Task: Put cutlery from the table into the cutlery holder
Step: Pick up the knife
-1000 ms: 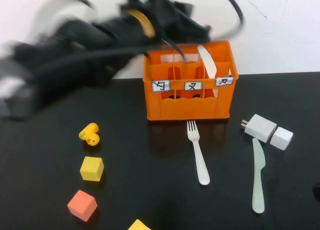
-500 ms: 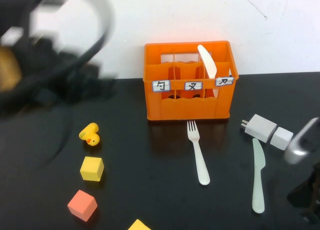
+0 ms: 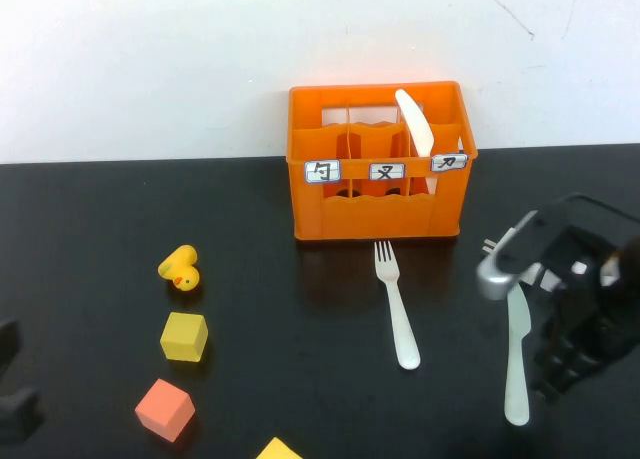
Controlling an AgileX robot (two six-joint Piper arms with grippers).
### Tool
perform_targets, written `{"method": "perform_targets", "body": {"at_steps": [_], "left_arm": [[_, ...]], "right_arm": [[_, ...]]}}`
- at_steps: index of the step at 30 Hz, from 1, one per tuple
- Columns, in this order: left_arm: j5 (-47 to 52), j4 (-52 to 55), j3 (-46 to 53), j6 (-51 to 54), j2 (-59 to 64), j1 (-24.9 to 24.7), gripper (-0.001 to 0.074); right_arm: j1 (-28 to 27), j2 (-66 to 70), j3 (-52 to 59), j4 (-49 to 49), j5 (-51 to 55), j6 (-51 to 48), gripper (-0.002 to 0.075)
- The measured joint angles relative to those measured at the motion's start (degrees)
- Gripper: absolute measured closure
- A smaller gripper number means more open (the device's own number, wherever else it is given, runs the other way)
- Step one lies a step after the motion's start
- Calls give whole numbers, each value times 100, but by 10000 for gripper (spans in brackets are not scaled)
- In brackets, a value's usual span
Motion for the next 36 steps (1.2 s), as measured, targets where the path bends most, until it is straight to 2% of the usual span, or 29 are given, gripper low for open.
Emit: {"method": "perform_targets", "body": {"at_steps": [3, 7, 10, 12, 16, 17, 20, 24, 30, 36], "left_arm": [[-100, 445, 351, -619, -403, 0, 735], [-264, 819, 749, -1037, -716, 0, 735], [-381, 882, 860, -1198, -828, 0, 735], [-410, 892, 858, -1256, -858, 0, 735], [-461, 906, 858, -1327, -868, 0, 735], [-476, 906, 858, -1327, -868, 0, 735], [-476, 906, 873, -1390, -868, 0, 735], [-499, 906, 907, -1481, -868, 0, 735], [-547, 886, 907, -1567, -868, 0, 735], [-630, 814, 907, -1583, -868, 0, 736]], "right_arm": [[142, 257, -210, -111, -81, 253, 727], [142, 582, -410, 550, -774, 163, 727], [142, 875, -787, 939, -860, -155, 704], [142, 1144, -1162, 1123, -627, -242, 641], [142, 1888, -2167, 1323, -91, -229, 435], [151, 2061, -2408, 1298, 34, -101, 386], [151, 2411, -2898, 898, 332, 630, 306], [151, 2525, -3055, 259, 460, 1520, 277], [151, 2525, -2987, -799, 1415, 2704, 272], [151, 2525, -2299, -997, 1461, 3299, 272]]}}
